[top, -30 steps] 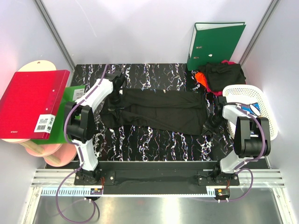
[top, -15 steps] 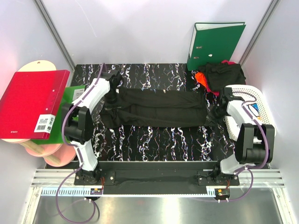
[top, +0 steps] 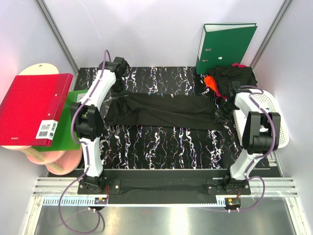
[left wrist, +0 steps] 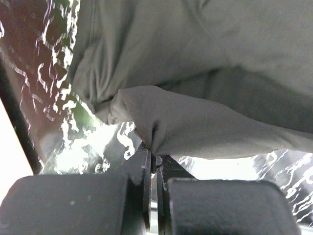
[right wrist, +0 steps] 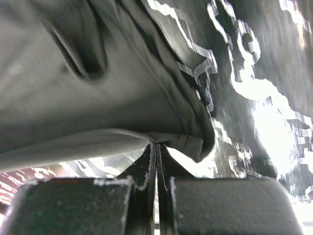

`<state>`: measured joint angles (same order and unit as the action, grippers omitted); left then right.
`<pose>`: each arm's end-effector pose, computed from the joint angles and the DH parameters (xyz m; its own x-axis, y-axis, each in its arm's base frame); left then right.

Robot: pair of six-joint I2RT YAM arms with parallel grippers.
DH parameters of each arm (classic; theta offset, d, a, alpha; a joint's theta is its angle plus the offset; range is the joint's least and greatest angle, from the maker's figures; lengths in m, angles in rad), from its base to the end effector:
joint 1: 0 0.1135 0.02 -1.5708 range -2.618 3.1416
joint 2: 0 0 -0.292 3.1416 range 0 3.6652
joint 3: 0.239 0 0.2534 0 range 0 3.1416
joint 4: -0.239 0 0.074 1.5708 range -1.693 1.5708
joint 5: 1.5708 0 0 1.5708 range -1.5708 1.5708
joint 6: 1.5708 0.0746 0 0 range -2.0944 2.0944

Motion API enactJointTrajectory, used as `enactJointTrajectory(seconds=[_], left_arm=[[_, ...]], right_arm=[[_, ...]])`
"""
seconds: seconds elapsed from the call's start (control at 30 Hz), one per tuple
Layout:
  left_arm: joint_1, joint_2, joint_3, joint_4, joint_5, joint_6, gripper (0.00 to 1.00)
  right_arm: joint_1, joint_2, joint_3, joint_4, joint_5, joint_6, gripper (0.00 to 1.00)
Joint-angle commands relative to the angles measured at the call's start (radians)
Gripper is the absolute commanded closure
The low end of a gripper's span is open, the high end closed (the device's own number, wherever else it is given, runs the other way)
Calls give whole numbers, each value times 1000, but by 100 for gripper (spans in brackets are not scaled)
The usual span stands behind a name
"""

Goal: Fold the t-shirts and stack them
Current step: Fold the other side of the tshirt into a rectangle

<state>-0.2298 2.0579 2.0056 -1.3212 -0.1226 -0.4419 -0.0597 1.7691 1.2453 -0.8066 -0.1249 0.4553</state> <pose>0.4253 -0.0901 0.2734 -0.9498 -0.2137 -0.2285 -0.2251 0.9740 0.0246 0.3559 -0.0120 0.1848 -0.8577 0.4884 -0.1606 0.4529 0.8656 0.2134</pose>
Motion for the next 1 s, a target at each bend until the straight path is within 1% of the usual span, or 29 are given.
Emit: enactJointTrajectory(seconds=[0.0,0.3,0.33,0.37,0.4,0.47,0.5,0.53,0.63,0.83,0.87,0.93,0.97], left_arm=[[14,74,111,-55,-41,-20,100],[43,120,111,-53,-65,-38,100],[46,126,113,-47,-58,-37,97],[49,131,114,-33,-51,-40,73],[52,140,117,-27,-36,-41,62],[55,148,143,-24,-31,-50,35],[55,151,153,-21,-29,-52,3],[55,150,163,-19,-28,-50,1],[55,134,176,-16,-23,-46,1],[55,100,147,-15,-34,-31,1],[53,88,139,-13,-32,-29,1],[52,73,125,-13,-28,-27,1],[49,56,124,-9,-26,-21,1]], right_arm=[[-5,81,108,9,-25,-40,100],[-5,202,238,12,-84,-35,100],[-5,208,243,11,-87,-40,100],[-5,217,249,10,-100,-43,100],[-3,222,258,10,-108,-44,100],[-3,227,263,14,-131,-50,100],[-3,230,266,14,-136,-52,100],[-2,233,267,14,-137,-55,100],[0,247,278,14,-151,-58,100],[4,263,306,11,-136,-47,100],[4,276,310,7,-122,-43,98],[6,305,339,-22,-107,-53,86],[17,306,354,-63,-81,-64,79]])
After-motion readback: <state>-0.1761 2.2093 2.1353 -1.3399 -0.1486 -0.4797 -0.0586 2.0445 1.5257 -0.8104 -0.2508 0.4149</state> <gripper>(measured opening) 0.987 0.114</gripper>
